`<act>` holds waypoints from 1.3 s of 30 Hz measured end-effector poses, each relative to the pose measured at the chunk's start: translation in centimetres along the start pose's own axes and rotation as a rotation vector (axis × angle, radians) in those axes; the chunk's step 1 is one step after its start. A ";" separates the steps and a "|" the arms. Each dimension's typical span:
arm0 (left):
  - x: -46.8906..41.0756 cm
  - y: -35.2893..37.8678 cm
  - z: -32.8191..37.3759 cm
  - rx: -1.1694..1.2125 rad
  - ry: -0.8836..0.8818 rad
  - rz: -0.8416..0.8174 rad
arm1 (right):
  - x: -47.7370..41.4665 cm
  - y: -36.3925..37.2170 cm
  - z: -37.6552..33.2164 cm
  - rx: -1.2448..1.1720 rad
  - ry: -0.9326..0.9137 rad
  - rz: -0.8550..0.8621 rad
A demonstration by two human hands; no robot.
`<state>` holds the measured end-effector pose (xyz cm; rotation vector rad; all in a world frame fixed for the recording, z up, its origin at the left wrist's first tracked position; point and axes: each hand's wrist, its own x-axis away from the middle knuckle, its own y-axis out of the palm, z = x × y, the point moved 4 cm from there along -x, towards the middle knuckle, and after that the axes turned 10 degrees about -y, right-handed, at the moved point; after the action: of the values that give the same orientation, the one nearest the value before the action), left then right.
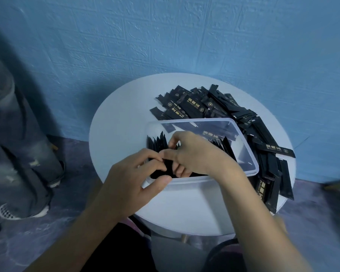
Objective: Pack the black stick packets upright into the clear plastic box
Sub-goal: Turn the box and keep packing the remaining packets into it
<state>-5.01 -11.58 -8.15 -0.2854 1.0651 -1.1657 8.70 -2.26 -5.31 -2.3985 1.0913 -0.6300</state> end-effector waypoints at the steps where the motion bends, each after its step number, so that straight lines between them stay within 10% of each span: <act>1: 0.0 0.0 0.0 0.001 0.001 0.006 | 0.0 0.0 0.0 -0.034 -0.002 -0.015; 18: -0.2 -0.3 -0.1 0.031 -0.005 -0.041 | -3.1 -1.2 -0.2 -0.057 -0.058 -0.257; 39: -0.8 -0.7 0.2 -0.017 -0.031 -0.177 | -4.3 -5.4 -1.4 -0.054 -0.168 -0.076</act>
<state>-5.32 -11.22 -7.12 -0.4162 1.0386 -1.3065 8.54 4.02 -2.22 -2.4979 0.9626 -0.4183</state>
